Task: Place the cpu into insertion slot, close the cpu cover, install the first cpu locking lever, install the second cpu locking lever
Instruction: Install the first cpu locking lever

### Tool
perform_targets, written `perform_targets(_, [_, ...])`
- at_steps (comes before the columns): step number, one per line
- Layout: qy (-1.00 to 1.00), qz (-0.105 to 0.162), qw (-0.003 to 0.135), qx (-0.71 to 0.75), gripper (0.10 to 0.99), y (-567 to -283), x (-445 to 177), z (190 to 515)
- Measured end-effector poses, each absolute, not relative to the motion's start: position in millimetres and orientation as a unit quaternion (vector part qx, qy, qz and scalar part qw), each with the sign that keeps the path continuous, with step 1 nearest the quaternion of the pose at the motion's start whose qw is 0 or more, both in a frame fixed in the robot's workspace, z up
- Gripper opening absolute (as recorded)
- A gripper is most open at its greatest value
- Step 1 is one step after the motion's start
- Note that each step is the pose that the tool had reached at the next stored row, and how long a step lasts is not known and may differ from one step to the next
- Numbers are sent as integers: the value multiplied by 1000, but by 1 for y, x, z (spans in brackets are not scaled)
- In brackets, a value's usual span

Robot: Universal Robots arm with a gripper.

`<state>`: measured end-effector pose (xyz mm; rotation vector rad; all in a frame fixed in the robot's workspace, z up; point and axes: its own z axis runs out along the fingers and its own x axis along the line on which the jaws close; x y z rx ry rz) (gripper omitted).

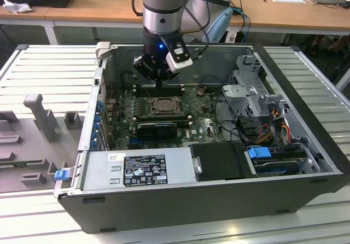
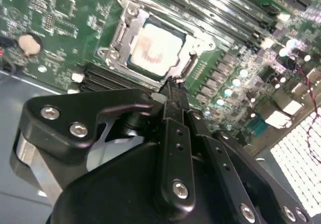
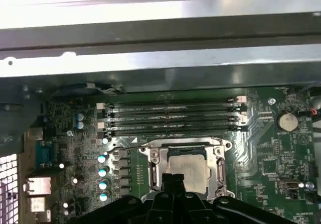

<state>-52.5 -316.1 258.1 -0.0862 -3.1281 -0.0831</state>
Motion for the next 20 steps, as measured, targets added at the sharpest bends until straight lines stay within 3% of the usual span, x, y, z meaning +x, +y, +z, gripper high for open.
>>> perform_targets(20, [-999, -27, 4, 27, 106, -315, -107, 255])
